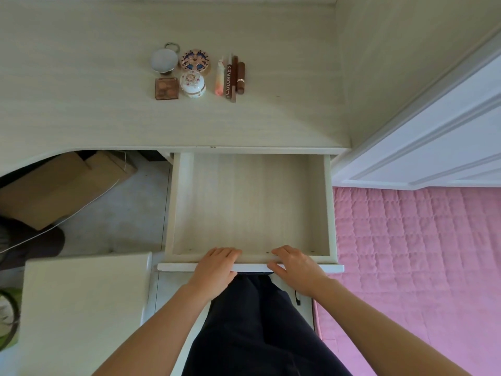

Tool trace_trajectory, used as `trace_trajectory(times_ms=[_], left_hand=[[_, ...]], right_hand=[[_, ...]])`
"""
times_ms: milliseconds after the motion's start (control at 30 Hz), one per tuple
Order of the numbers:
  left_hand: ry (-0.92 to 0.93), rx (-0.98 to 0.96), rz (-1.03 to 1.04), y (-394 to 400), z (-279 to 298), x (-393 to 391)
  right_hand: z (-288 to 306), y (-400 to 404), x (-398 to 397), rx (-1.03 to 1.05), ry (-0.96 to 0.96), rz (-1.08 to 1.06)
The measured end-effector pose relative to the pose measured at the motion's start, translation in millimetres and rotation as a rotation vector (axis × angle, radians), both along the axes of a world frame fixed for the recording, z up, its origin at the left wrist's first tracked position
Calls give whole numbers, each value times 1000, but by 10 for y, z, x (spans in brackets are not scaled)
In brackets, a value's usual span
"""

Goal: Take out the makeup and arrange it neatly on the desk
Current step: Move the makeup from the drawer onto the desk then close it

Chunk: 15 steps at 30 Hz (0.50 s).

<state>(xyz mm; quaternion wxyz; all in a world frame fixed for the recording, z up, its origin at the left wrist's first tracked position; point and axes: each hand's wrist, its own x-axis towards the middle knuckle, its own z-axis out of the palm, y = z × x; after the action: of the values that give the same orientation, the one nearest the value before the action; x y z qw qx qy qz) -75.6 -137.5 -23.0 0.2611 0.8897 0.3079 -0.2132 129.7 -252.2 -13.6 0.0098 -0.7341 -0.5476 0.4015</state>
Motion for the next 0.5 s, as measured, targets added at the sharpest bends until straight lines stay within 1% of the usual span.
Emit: trace_trajectory(times_ms=[133,300,500], left_hand=[[17,-16,-4,36,-6,13],[23,-2,-30,42,-11,15],[21,51,-117,58,-23,5]], right_hand=[[11,29,45,-24,-2,124],[21,79,96,-37,-49,283],[16,81,109,4,-124,375]])
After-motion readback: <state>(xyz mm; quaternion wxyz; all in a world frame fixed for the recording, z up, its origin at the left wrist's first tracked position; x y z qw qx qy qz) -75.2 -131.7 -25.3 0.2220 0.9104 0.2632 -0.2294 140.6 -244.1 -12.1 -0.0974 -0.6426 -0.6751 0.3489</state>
